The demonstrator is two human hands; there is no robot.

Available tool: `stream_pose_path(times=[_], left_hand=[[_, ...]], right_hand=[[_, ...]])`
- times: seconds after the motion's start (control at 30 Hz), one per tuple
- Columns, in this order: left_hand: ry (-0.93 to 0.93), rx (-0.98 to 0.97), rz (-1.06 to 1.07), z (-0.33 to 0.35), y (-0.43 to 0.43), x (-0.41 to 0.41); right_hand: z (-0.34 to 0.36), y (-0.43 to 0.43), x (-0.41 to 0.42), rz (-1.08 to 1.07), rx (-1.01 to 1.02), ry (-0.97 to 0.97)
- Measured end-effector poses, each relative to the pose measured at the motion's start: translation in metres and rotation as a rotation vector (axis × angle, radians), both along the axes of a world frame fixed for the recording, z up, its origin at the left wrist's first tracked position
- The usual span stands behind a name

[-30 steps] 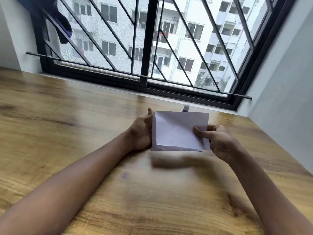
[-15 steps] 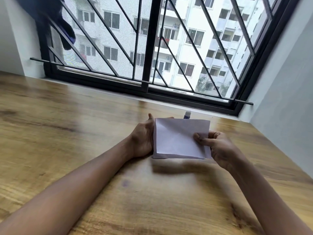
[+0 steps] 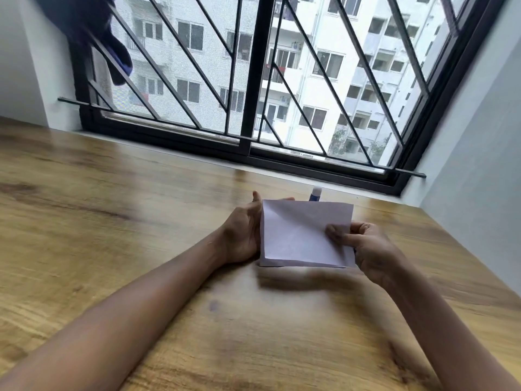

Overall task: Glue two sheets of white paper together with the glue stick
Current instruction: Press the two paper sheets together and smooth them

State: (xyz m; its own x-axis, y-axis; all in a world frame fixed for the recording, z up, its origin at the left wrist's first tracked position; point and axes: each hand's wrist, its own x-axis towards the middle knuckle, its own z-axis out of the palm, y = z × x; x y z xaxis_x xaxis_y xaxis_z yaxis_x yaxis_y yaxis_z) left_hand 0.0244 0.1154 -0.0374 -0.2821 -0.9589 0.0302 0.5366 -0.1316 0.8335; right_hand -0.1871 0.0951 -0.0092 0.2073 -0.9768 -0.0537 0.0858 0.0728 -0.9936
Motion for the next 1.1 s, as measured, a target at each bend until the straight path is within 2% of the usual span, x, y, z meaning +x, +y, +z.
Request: stream_pose_path(times=[0.5,1.1], left_hand=[[-0.052,-0.004,0.020,0.000,0.001,0.000],[-0.015,-0.033,0.003,-0.001,0.000,0.000]], right_hand=[[-0.002,-0.003,0.000,-0.001,0.009,0.043],[-0.009,-0.010,-0.001,-0.011,-0.069,0.113]])
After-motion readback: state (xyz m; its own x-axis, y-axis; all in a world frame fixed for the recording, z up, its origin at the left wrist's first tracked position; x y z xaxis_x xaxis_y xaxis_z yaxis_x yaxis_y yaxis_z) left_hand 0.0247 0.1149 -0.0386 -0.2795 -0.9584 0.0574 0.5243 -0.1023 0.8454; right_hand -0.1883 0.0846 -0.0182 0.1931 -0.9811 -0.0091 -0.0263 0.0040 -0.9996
